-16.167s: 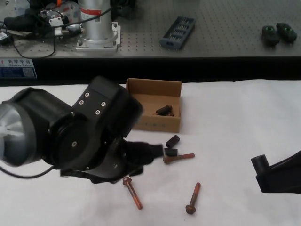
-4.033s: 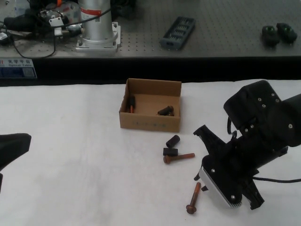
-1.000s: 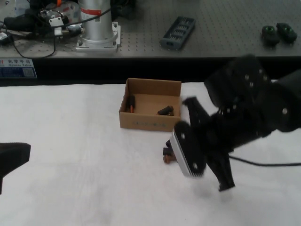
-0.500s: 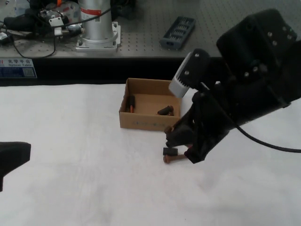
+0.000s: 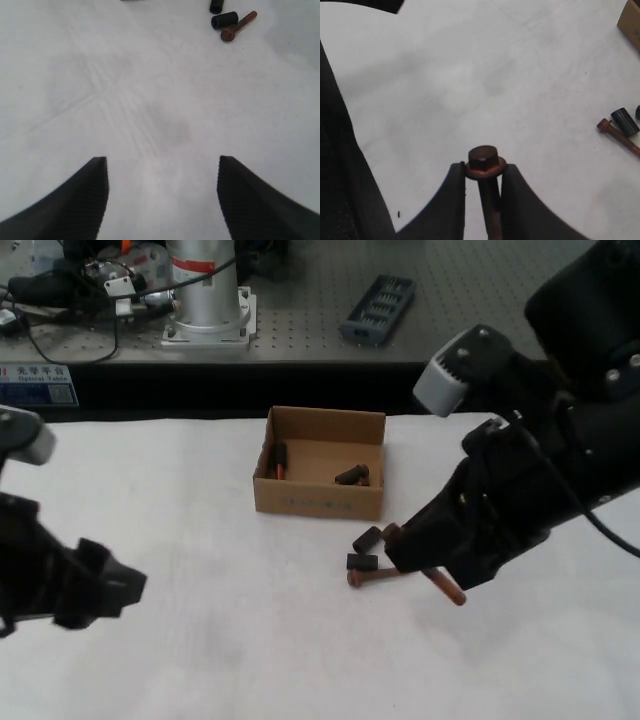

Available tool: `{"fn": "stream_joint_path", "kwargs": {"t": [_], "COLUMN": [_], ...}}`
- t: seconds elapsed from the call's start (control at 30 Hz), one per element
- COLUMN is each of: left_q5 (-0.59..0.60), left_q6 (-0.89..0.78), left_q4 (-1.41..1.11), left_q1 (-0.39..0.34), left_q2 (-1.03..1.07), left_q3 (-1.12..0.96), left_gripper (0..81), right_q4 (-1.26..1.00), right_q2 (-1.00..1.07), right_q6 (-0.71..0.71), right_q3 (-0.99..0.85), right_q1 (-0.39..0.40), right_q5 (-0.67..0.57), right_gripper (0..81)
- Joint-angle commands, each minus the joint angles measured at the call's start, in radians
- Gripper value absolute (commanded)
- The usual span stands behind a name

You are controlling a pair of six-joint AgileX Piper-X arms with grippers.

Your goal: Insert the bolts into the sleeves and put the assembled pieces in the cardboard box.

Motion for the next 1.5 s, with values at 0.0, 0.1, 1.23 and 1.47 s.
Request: {"fn": "stream_joint_path", "kwargs": {"t": [0.0, 0.1, 1.23, 1.47], "left_q5": [0.037, 0.034, 0.100, 0.095], "left_q6": [0.012, 0.015, 0.759, 0.776], "left_q4": [-0.108, -0.136, -0.255, -0.238], "left_q1": [-0.036, -0.102, -0.322, -0.322], "left_q2": [0.066, 0.156, 0.835, 0.870], "left_q3": [-0.012, -0.046, -0.583, -0.585], "left_gripper": [46.1, 46.1, 36.0, 36.0], "right_q4": [0.034, 0.044, 0.054, 0.054], "right_q2": [-0.050, -0.075, -0.128, -0.128], "right_q6": [0.015, 0.017, 0.005, 0.005], "right_q3": [-0.010, -0.010, -0.010, -0.010], "right_q1": [-0.020, -0.040, -0.138, -0.138], "right_q5": [-0.016, -0.016, -0.068, -0.068], "right_gripper": [2.8, 2.8, 2.8, 2.8]}}
